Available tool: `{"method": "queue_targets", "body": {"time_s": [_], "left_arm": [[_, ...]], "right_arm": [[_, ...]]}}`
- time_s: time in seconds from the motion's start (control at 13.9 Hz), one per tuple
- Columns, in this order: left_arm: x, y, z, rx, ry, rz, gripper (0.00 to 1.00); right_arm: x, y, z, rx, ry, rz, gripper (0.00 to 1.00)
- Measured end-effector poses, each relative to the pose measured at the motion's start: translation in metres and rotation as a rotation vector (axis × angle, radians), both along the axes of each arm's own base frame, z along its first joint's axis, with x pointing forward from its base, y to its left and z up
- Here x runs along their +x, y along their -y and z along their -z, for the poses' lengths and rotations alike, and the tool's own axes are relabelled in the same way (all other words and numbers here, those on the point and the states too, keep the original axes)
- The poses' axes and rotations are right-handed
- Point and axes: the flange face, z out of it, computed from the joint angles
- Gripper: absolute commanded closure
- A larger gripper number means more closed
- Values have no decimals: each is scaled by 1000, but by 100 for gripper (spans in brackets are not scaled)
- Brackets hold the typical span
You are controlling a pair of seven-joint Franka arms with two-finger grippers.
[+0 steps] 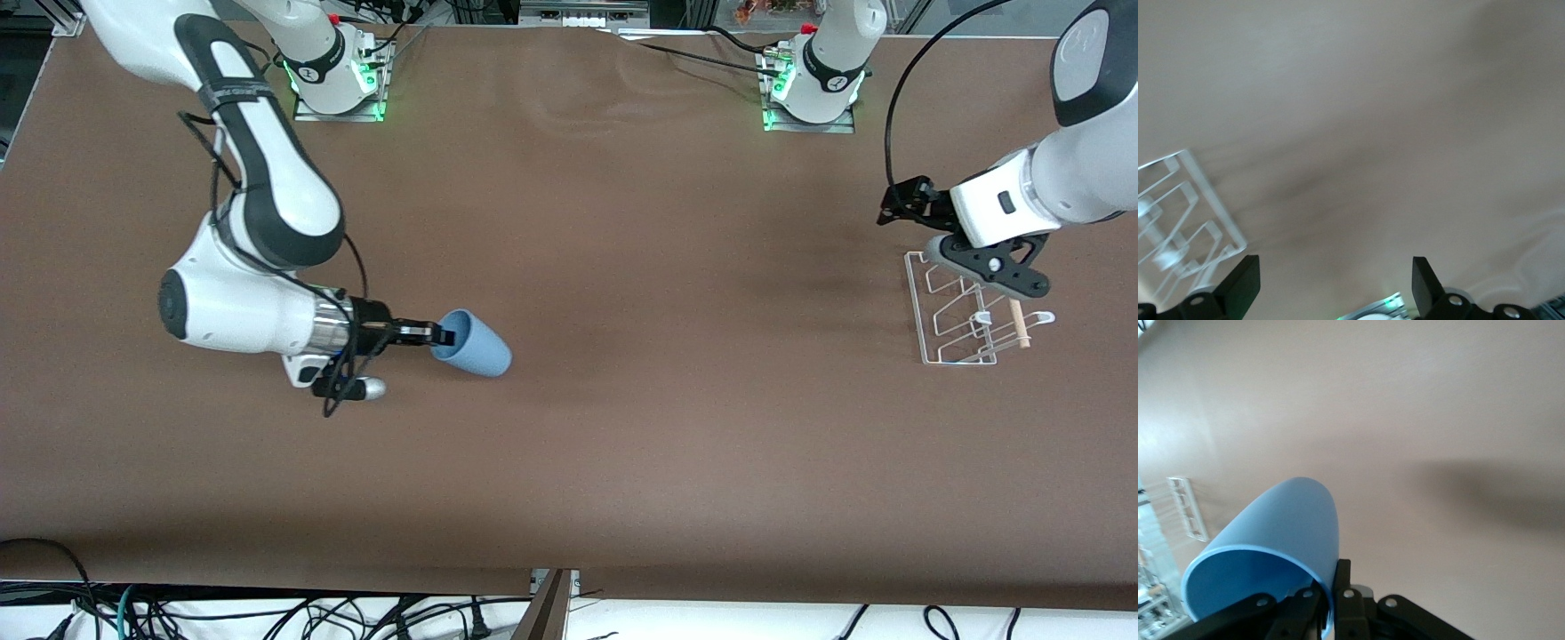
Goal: Transfer cup to left arm and place on rack
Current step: 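Carry the cup toward center while the left gripper reaches toward it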
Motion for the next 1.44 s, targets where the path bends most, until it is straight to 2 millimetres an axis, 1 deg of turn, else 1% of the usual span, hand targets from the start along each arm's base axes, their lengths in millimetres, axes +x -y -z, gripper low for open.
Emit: {"method": "queue_targets", "body": {"time_s": [0.22,0.36,0.5,0.65,0.72,0.86,0.93,1.08,1.15,1.36,1.44], "left_arm": [[9,13,6,-130,47,112,0],[12,23,8,-257,73,180,0],[20,28,12,-354,135,281,0],[31,33,22,-423,216,402,0],[37,39,27,-462,259,464,0],[44,55,35,-506,337,593,0],[46,65,36,-515,378,662,0],[50,86,42,-540,454,790,0],[53,93,47,-561,490,850,0],[62,96,65,-618,576,975,0],[64,97,66,-642,607,994,0]], "right_arm": [[-9,-74,-19,73,-71,79,100],[-15,-114,-24,138,-94,141,100],[-25,-148,-24,169,-97,188,100],[-37,-176,-25,179,-99,225,100],[-43,-187,-28,184,-103,234,100],[-52,-204,-38,212,-138,255,100],[-53,-208,-44,238,-164,270,100],[-53,-210,-51,292,-211,300,100],[-52,-211,-52,316,-236,315,100],[-56,-217,-52,354,-283,328,100],[-58,-219,-51,359,-294,330,100]]}}
